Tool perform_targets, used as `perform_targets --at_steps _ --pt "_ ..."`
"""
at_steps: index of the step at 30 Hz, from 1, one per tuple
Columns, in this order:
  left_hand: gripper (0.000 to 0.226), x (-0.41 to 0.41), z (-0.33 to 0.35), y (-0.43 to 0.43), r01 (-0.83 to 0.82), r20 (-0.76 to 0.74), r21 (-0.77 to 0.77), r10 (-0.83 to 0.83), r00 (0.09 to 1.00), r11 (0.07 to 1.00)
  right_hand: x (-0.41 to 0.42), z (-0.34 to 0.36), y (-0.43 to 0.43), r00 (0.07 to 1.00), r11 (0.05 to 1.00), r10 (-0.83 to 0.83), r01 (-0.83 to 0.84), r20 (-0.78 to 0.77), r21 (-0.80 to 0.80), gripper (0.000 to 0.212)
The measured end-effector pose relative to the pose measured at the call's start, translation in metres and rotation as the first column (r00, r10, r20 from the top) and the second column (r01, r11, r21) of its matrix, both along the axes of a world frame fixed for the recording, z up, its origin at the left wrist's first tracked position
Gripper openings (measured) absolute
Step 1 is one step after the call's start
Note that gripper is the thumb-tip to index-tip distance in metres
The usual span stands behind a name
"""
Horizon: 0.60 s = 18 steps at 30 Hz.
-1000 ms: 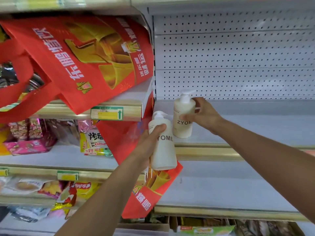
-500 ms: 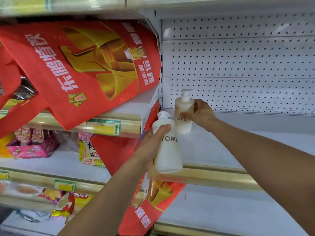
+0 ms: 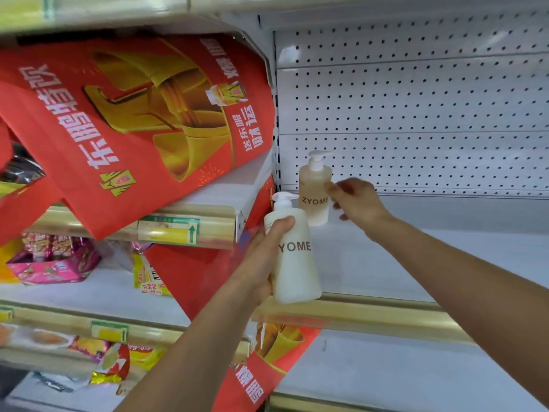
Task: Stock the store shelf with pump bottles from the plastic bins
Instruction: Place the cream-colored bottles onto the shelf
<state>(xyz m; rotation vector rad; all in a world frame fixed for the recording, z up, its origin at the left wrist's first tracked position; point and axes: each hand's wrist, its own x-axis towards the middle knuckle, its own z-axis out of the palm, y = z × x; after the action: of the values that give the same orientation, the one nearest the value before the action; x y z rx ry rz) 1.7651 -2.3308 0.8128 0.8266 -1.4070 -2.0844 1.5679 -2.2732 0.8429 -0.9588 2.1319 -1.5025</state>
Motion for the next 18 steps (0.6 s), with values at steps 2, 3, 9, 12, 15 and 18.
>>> perform_targets --at_steps 2,3,9,12,15,18 --pt "0.052 -0.005 0.003 0.005 -0.047 -0.015 -0.069 0.046 0.999 0.997 0.012 0.003 0.029 0.937 0.943 0.306 -0.322 0.168 0.082 0.051" --pt "0.057 -0.01 0.005 0.008 -0.079 -0.031 -0.117 0.076 0.997 0.99 0.018 0.002 0.041 0.865 0.87 0.447 -0.48 0.228 0.113 0.055" --pt "0.045 -0.039 0.023 0.025 -0.041 -0.098 -0.32 0.01 0.995 0.946 0.04 -0.007 0.066 0.845 0.857 0.505 -0.515 0.174 0.013 0.053" --pt "0.05 -0.051 0.037 0.021 0.064 -0.025 -0.456 -0.085 0.996 0.888 0.022 -0.011 0.075 0.914 0.923 0.384 -0.381 0.133 -0.046 0.065" --pt "0.062 -0.068 0.057 0.001 -0.058 -0.008 -0.477 0.061 0.998 0.877 0.001 -0.018 0.079 0.977 0.981 0.194 -0.192 0.094 -0.022 0.073" --pt "0.057 -0.09 0.065 -0.028 -0.09 0.035 -0.492 0.122 0.992 0.866 -0.019 -0.027 0.075 0.993 0.997 0.075 -0.074 0.096 -0.011 0.07"
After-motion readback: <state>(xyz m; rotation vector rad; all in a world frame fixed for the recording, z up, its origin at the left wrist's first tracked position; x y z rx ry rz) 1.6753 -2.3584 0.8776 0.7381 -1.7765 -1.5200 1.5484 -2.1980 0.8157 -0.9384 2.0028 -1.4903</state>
